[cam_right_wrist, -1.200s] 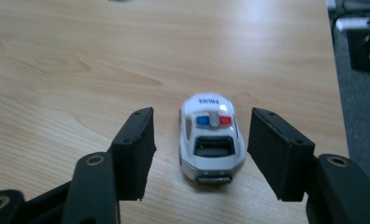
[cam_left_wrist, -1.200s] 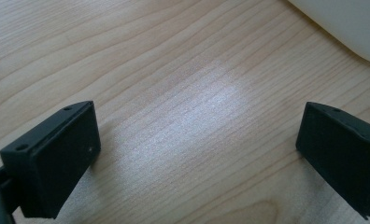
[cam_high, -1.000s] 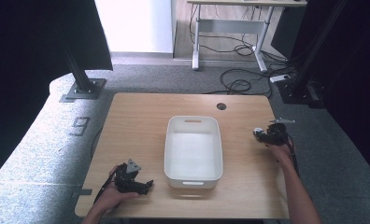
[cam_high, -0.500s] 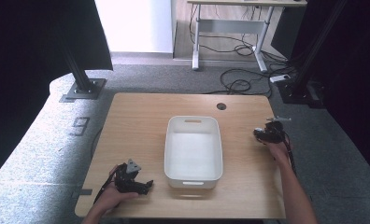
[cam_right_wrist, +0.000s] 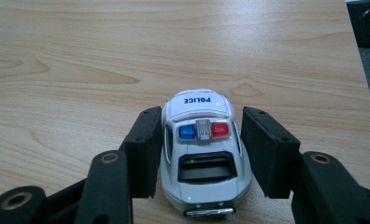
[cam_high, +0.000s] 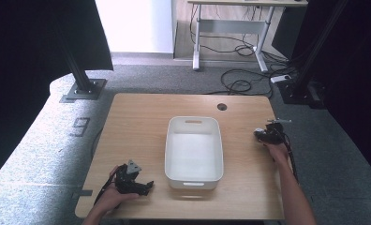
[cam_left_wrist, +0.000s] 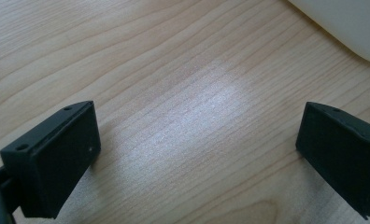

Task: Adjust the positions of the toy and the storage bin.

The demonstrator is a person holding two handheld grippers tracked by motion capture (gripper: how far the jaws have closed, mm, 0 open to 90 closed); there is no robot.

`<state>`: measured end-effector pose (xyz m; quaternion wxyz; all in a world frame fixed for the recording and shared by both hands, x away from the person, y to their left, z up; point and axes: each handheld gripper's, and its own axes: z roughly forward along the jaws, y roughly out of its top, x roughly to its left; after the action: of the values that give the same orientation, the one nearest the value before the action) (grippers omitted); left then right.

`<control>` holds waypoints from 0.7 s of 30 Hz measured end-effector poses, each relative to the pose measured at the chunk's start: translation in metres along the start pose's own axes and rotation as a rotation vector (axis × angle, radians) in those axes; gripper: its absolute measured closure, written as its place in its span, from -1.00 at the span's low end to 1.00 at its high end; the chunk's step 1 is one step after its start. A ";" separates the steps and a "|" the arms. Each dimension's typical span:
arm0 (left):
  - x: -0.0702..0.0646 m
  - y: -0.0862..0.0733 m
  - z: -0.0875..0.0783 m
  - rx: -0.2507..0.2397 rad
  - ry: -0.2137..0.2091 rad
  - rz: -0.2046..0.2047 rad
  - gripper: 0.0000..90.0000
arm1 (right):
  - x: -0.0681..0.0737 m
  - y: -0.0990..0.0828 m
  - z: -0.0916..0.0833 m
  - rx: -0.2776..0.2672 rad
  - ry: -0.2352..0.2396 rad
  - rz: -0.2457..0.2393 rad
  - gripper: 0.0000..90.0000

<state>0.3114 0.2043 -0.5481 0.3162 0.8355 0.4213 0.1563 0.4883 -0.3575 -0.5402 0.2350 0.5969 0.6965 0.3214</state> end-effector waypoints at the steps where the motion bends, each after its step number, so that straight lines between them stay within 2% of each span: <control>1: 0.000 0.000 0.000 0.000 0.000 0.000 -1.00 | 0.000 0.000 0.000 -0.001 0.000 0.001 0.09; 13: 0.000 0.000 0.000 0.000 0.003 -0.002 -1.00 | 0.001 0.001 0.000 0.013 -0.012 0.003 0.10; 16: 0.000 0.000 0.000 0.000 0.003 -0.003 -1.00 | 0.001 0.001 -0.001 0.018 -0.012 0.024 0.11; 17: 0.000 0.000 0.000 0.000 0.002 -0.003 -1.00 | 0.000 0.001 -0.002 0.026 -0.004 0.046 0.12; 21: 0.000 0.000 0.000 0.000 0.003 -0.003 -1.00 | 0.001 0.001 -0.004 0.037 -0.001 0.041 0.12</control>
<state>0.3111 0.2042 -0.5481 0.3158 0.8348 0.4229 0.1569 0.4859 -0.3573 -0.5368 0.2175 0.6155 0.6898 0.3131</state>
